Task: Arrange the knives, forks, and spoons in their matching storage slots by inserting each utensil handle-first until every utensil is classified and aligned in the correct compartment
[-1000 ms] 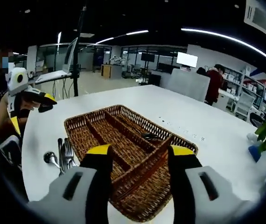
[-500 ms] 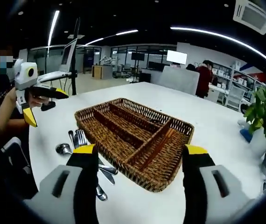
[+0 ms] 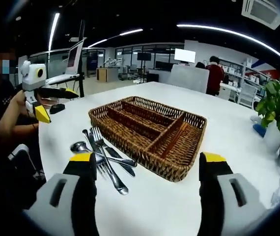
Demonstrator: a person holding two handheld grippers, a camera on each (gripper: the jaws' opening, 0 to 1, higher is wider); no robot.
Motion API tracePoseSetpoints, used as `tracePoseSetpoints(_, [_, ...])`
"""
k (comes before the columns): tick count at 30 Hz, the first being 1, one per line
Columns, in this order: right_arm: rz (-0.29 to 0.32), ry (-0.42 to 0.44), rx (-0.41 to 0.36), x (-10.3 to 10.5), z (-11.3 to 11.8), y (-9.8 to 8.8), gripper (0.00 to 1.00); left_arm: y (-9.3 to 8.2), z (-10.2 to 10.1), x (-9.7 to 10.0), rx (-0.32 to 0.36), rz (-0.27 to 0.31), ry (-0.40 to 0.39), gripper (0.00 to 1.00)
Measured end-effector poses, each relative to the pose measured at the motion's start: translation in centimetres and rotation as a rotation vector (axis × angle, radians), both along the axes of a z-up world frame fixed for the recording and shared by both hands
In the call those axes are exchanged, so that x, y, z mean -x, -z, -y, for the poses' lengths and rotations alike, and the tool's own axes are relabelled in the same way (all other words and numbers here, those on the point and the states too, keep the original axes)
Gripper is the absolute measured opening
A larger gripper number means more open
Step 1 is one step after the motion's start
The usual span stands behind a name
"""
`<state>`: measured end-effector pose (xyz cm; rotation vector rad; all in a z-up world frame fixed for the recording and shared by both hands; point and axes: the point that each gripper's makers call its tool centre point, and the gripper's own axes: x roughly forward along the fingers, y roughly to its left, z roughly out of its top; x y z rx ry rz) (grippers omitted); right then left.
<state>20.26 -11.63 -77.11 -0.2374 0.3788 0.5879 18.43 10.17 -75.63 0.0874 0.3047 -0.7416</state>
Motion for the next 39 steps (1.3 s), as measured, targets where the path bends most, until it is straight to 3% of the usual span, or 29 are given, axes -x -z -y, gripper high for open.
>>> tracePoseSetpoints(24, [-0.022, -0.019, -0.008, 0.9, -0.8, 0.2, 0.88, 0.2, -0.2, 0.3, -0.009, -0.006, -0.026, 0.99])
tracePoseSetpoints(30, [-0.039, -0.037, -0.026, 1.2, -1.5, 0.8, 0.83, 0.5, -0.2, 0.4, -0.008, -0.003, -0.022, 0.99])
tracePoseSetpoints(35, [-0.071, -0.052, -0.106, 1.5, -2.5, 1.6, 0.75, 1.0, -0.2, 0.4, -0.007, -0.011, -0.022, 0.99])
tracePoseSetpoints(39, [-0.090, -0.053, -0.125, 1.5, -2.9, 2.4, 0.66, 1.3, -0.3, 0.5, -0.007, -0.015, -0.021, 0.99])
